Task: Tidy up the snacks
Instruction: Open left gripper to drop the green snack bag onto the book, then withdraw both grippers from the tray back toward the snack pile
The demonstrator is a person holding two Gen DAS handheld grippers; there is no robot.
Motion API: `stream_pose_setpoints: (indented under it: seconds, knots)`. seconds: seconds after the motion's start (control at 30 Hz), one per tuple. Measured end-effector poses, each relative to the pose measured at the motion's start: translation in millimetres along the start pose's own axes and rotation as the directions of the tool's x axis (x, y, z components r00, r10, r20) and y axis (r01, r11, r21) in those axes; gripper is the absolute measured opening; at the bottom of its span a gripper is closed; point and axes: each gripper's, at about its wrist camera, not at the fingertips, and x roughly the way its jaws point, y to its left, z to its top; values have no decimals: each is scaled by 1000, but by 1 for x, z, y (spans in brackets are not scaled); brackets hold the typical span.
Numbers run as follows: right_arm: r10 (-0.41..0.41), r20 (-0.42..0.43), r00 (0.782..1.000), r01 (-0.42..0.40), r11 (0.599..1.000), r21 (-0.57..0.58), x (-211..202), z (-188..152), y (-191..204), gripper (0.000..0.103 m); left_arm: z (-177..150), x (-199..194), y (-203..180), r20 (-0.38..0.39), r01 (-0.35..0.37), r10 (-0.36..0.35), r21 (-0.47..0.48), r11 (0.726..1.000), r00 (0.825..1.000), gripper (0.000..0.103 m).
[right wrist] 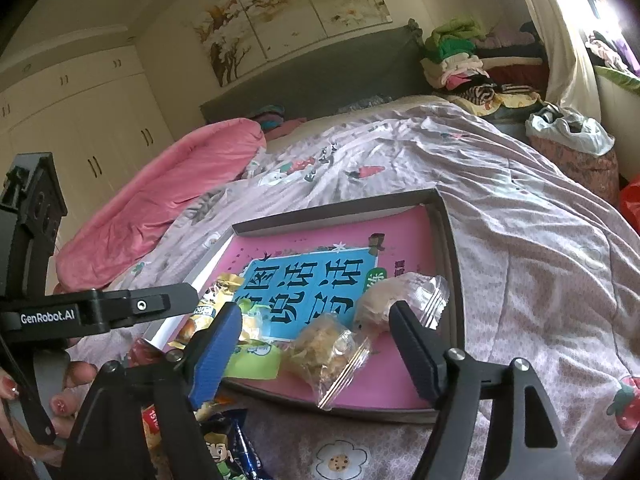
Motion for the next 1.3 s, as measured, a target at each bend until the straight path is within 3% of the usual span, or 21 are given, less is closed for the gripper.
stream_pose_setpoints:
  seconds: [0.23, 1.3]
  knots:
    - [19, 33, 999, -18, 1000, -11, -8, 2, 3, 83, 0, -10, 0, 15, 3, -3, 3, 1000, 1000, 76]
    - [59, 52, 997, -60, 998, 10, -26, 2, 5, 86, -8, -42, 22, 37, -8, 9, -16, 1000, 999, 76]
